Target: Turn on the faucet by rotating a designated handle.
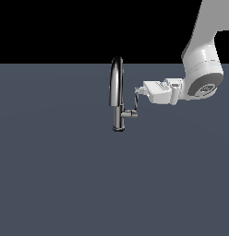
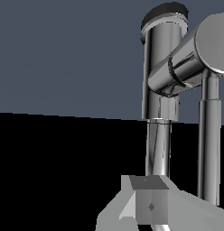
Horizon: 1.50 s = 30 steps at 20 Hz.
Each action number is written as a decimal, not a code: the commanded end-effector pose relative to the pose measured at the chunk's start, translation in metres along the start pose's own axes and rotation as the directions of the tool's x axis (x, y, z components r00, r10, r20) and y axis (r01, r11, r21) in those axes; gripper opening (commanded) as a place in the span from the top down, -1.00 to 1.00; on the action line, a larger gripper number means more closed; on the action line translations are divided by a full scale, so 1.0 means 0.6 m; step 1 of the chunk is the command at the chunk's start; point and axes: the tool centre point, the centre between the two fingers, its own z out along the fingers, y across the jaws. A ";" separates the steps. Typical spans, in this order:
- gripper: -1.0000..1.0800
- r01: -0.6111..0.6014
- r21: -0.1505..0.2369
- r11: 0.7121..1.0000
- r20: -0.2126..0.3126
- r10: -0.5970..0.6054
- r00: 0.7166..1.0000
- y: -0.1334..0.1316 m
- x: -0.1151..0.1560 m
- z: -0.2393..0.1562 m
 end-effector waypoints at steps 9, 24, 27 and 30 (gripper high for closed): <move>1.00 -0.048 0.048 0.998 0.044 0.046 0.998 -0.001 0.033 0.005; 1.00 -0.047 0.047 0.998 0.044 0.045 0.998 0.036 0.026 0.007; 1.00 -0.047 0.047 0.998 0.044 0.045 0.998 0.049 0.024 0.008; 1.00 -0.047 0.047 0.998 0.044 0.045 0.998 0.061 0.022 0.008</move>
